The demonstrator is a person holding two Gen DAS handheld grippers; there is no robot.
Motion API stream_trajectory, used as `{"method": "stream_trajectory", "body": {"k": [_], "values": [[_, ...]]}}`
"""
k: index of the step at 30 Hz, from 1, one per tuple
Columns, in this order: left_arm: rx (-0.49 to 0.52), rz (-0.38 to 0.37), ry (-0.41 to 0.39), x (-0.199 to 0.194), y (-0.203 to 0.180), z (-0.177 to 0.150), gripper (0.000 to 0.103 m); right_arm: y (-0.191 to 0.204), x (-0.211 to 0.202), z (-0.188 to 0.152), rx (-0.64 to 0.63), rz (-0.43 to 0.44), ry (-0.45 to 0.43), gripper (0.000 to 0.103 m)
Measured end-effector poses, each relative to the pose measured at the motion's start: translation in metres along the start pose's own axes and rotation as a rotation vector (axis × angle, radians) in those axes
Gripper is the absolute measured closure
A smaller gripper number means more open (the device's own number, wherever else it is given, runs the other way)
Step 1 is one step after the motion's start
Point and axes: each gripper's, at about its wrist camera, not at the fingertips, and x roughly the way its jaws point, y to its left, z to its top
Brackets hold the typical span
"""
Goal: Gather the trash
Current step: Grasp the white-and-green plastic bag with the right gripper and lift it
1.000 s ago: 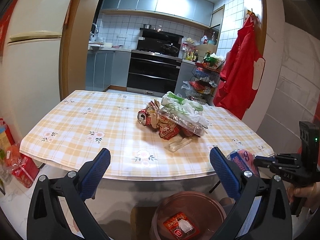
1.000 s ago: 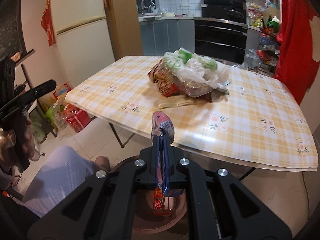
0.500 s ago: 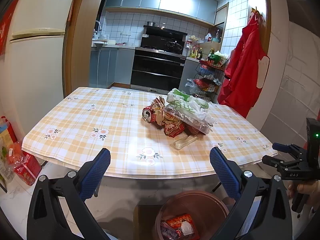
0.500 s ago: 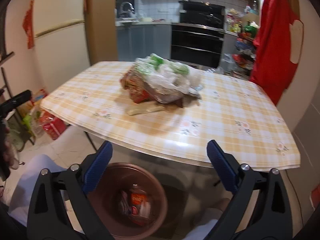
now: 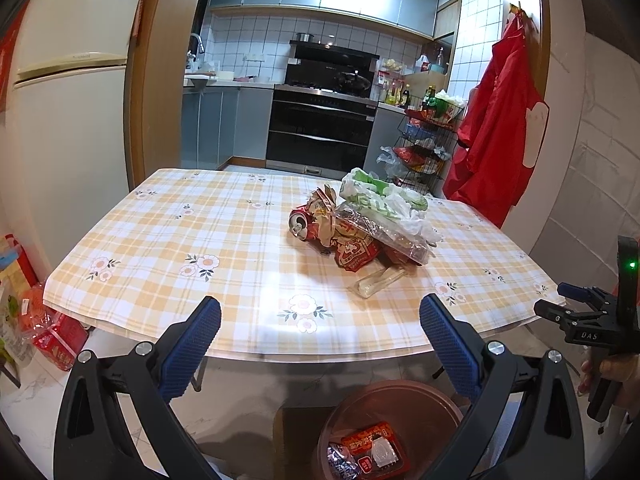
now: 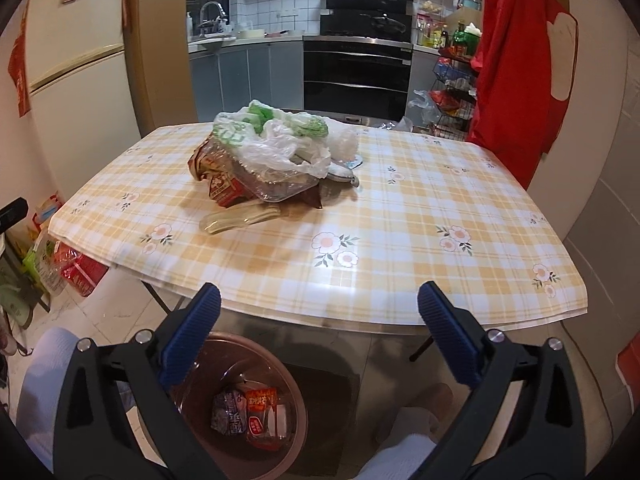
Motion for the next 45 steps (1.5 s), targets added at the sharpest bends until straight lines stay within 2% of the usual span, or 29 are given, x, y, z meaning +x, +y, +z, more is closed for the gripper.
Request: {"method": "stream_trajectory", "body": {"k": [6, 13, 20, 22, 25, 28, 31, 35, 39, 40, 42, 45], "values": [[0.012, 0.000, 0.021, 0.017, -0.004, 0.009, 0.006, -0.007, 0.012, 0.010, 0.016, -0.015, 0.004, 0.006], [0.001, 0.010, 0.044, 0.045, 0.001, 0.024, 0.006, -0.017, 0.032, 0.032, 0.038, 0.007, 0.012, 0.006], [0.005, 0.013, 0.048, 0.083, 0.006, 0.046, 0.006, -0.018, 0.069, 0.092, -0.035, 0.105, -0.020, 0.005], [0.006, 0.012, 0.051, 0.095, 0.008, 0.052, 0.006, -0.014, 0.090, 0.116, -0.074, 0.121, -0.028, 0.005], [0.008, 0.010, 0.051, 0.115, 0.011, 0.063, 0.006, -0.005, 0.131, 0.155, -0.128, 0.189, 0.009, 0.006], [0.007, 0.004, 0.047, 0.132, 0.013, 0.072, 0.006, 0.013, 0.169, 0.184, -0.187, 0.142, 0.010, 0.006], [0.004, -0.001, 0.050, 0.149, 0.015, 0.079, 0.006, 0.024, 0.211, 0.207, -0.175, 0.194, 0.040, 0.006], [0.010, -0.012, 0.069, 0.168, 0.016, 0.075, 0.006, 0.035, 0.256, 0.219, -0.161, 0.204, 0.092, 0.006], [0.009, -0.032, 0.098, 0.182, 0.017, 0.069, 0.006, 0.043, 0.281, 0.209, -0.165, 0.220, 0.166, 0.007], [0.009, -0.036, 0.104, 0.183, 0.017, 0.066, 0.006, 0.044, 0.283, 0.205, -0.172, 0.224, 0.174, 0.011], [0.007, -0.042, 0.109, 0.186, 0.015, 0.063, 0.006, 0.042, 0.282, 0.198, -0.180, 0.232, 0.187, 0.038], [0.012, -0.057, 0.115, 0.187, 0.011, 0.060, 0.009, 0.030, 0.271, 0.196, -0.146, 0.254, 0.184, 0.062]]}}
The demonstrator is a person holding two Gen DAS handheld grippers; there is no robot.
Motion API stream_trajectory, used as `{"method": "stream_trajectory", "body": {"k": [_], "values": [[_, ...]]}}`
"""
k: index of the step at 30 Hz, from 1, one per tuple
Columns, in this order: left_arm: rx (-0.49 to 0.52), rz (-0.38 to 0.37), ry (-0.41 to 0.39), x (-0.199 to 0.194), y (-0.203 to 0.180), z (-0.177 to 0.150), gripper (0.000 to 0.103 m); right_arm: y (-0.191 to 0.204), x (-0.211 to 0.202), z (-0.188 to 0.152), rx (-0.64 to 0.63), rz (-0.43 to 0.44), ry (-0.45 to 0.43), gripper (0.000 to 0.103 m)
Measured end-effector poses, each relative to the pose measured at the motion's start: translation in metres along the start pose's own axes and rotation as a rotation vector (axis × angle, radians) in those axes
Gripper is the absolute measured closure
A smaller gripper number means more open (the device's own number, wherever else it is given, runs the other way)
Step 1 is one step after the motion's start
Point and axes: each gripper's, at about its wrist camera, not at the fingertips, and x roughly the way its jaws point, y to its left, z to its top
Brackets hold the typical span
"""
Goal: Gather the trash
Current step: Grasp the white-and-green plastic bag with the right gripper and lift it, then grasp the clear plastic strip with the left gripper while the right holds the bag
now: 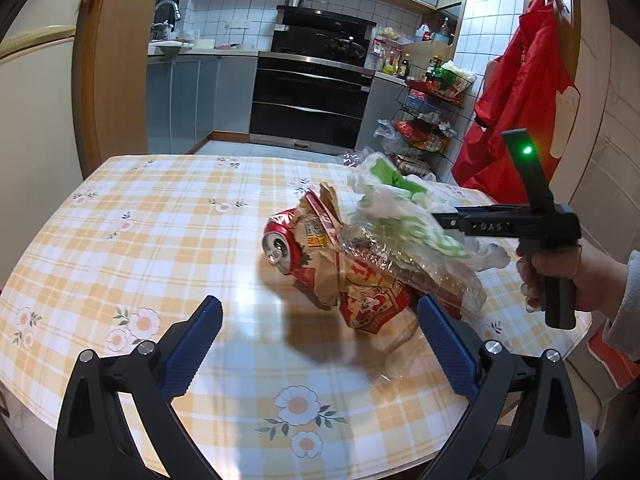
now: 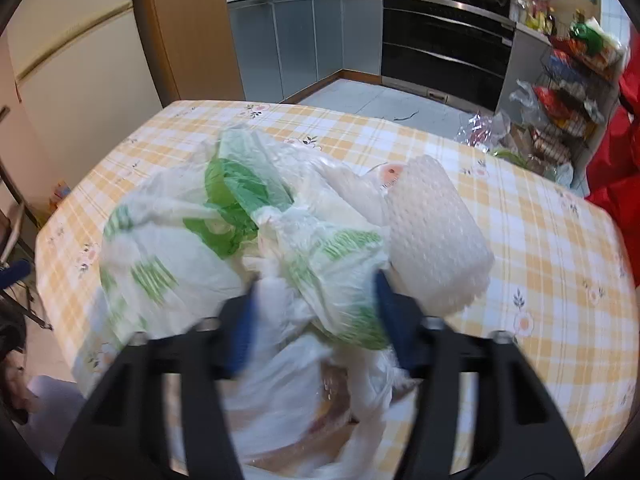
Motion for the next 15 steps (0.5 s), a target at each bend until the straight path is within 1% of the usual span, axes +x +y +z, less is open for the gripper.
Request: {"method": "stream_trajectory", "body": {"k": [1, 2, 3, 6, 8, 11, 13, 15], "values": [[0.009, -0.006, 0.004, 0.000, -0.003, 0.000, 0.011, -0.002, -0.009, -0.002, 0.009, 0.014, -0.018, 0.066], [0.016, -0.010, 0.006, 0.000, -0.006, -0.001, 0.012, -0.003, -0.016, -0.003, 0.013, 0.023, -0.035, 0.073], [0.025, -0.015, 0.009, 0.001, -0.009, 0.000, 0.013, -0.003, -0.028, -0.005, 0.015, 0.029, -0.063, 0.078], [0.055, -0.043, 0.010, -0.001, -0.020, -0.001, 0.016, -0.006, -0.068, -0.008, 0.032, 0.044, -0.166, 0.081], [0.086, -0.064, 0.019, 0.000, -0.030, -0.003, 0.020, -0.009, -0.093, -0.011, 0.055, 0.045, -0.227, 0.082], [0.154, -0.118, 0.050, 0.005, -0.050, -0.009, 0.024, -0.018, -0.135, -0.025, 0.089, 0.010, -0.322, 0.082], [0.202, -0.154, 0.083, 0.013, -0.062, -0.014, 0.024, -0.025, -0.153, -0.039, 0.111, -0.024, -0.350, 0.082], [0.254, -0.186, 0.125, 0.025, -0.074, -0.020, 0.024, -0.035, -0.164, -0.059, 0.143, -0.063, -0.354, 0.082]]}}
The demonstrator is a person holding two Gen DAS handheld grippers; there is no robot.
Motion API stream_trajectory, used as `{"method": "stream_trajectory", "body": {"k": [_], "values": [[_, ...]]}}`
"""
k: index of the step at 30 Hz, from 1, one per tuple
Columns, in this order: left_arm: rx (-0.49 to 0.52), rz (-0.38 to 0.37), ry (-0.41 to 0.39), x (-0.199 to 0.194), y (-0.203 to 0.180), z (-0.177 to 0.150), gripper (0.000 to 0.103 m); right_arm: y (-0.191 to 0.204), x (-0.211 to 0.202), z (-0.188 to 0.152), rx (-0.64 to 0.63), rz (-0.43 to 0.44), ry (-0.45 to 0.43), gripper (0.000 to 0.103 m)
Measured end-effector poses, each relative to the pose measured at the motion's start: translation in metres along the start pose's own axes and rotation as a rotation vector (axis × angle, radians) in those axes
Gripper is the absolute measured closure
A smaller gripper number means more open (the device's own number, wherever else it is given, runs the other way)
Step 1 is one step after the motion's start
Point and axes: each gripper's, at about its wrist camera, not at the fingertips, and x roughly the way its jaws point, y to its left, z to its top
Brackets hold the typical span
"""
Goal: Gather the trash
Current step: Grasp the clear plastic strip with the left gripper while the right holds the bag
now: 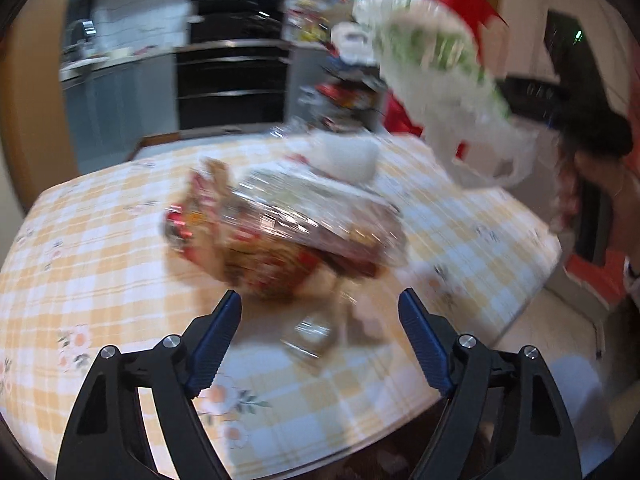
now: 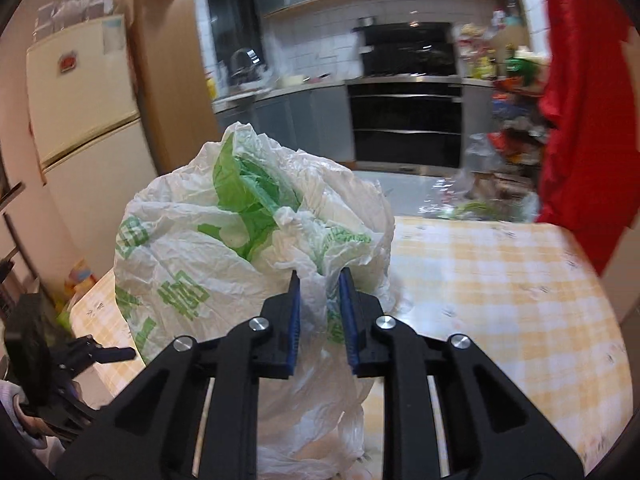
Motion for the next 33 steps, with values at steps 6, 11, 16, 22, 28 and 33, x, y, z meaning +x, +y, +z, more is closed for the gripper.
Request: {"method": "stream_trajectory", "body": {"k": [6, 11, 16, 22, 28, 33], "values": [[0.156, -0.004, 0.129, 0.055, -0.019, -0.002, 0.029, -0.057, -0.032, -0.063, 0.162, -0.114, 0.058, 0.082], [0.215, 0.015, 0.224, 0.098, -0.020, -0.001, 0.038, -0.092, -0.051, -0.100, 0.263, -0.180, 0.099, 0.082], [0.232, 0.028, 0.288, 0.122, -0.023, -0.007, 0.049, -0.101, -0.065, -0.116, 0.294, -0.195, 0.100, 0.082], [0.250, 0.014, 0.301, 0.113, -0.031, -0.014, 0.085, -0.098, -0.070, -0.112, 0.302, -0.184, 0.080, 0.082], [0.284, -0.063, 0.302, 0.083, -0.049, -0.033, 0.085, -0.089, -0.078, -0.107, 0.288, -0.171, 0.062, 0.082], [0.205, -0.090, 0.254, 0.039, -0.054, -0.046, 0.090, -0.074, -0.089, -0.106, 0.258, -0.158, 0.053, 0.082]]}}
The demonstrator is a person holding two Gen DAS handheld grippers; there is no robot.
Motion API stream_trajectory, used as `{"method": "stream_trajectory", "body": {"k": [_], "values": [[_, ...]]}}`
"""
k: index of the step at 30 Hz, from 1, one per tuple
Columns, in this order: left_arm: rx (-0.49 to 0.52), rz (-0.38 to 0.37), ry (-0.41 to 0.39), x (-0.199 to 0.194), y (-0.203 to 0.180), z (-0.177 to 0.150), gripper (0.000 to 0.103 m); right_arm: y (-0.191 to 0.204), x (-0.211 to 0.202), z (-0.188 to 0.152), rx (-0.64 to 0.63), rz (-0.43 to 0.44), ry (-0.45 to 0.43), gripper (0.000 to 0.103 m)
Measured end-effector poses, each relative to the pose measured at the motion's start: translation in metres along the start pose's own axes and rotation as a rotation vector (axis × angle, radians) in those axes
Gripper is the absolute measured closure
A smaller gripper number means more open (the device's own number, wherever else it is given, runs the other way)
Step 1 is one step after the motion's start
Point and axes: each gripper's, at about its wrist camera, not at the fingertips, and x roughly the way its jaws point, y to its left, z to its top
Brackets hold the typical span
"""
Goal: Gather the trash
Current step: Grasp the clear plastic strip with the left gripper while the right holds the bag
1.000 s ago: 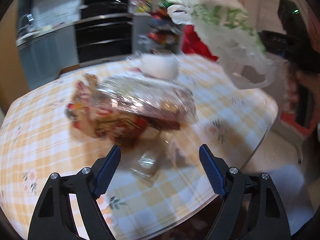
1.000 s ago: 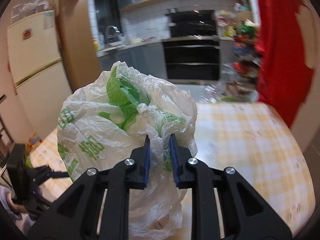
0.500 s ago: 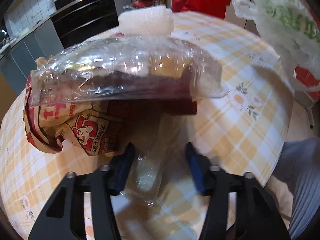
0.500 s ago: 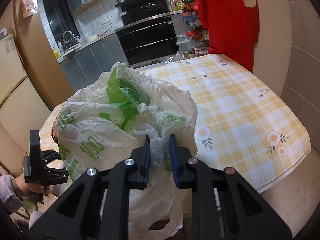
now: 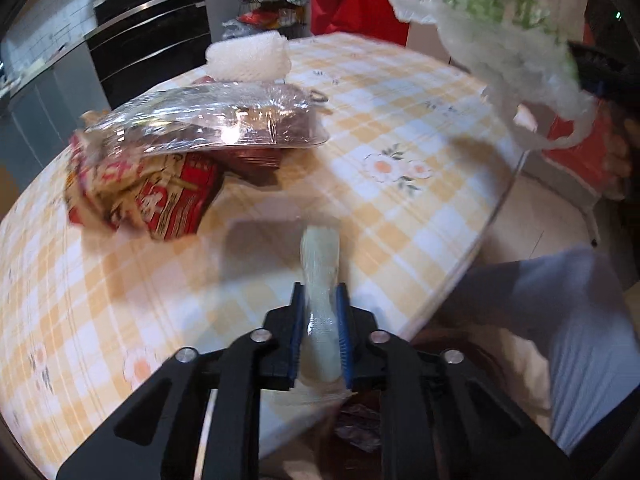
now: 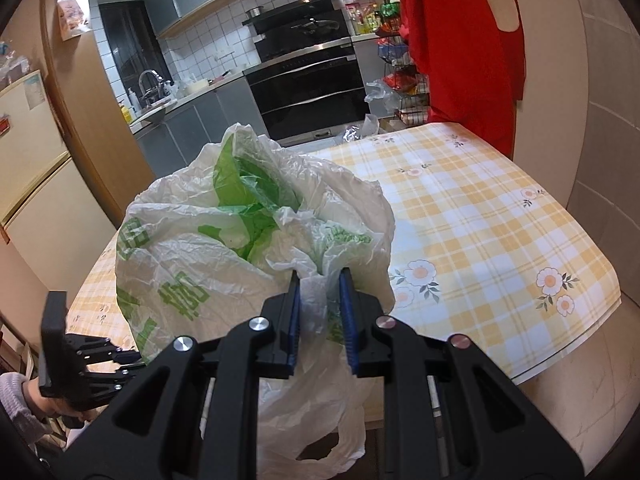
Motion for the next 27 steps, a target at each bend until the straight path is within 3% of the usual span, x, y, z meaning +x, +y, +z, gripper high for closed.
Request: {"method": "stream_trajectory", "body": {"k": [3, 9, 14, 18, 27], "values": [[-0.068, -0.019, -0.051, -0.026, -0.002, -0.013, 0.091, 0.010, -0.007, -0.004, -0.026, 0.011, 0.001, 0.082], [-0.132, -0.003, -0.081, -0.046, -0.005, -0.023, 0.092, 0.026, -0.021, -0.015, -0.036, 0.045, 0.005, 0.082], [-0.204, 0.022, -0.226, -0.093, -0.007, -0.018, 0.092, 0.046, -0.033, -0.028, -0.103, 0.066, 0.025, 0.082], [-0.267, 0.049, -0.323, -0.133, -0.006, -0.027, 0.092, 0.067, -0.035, -0.051, -0.180, 0.080, 0.080, 0.082], [-0.323, 0.089, -0.425, -0.189, -0.002, -0.056, 0.092, 0.118, -0.033, -0.110, -0.326, 0.150, 0.229, 0.082]]}}
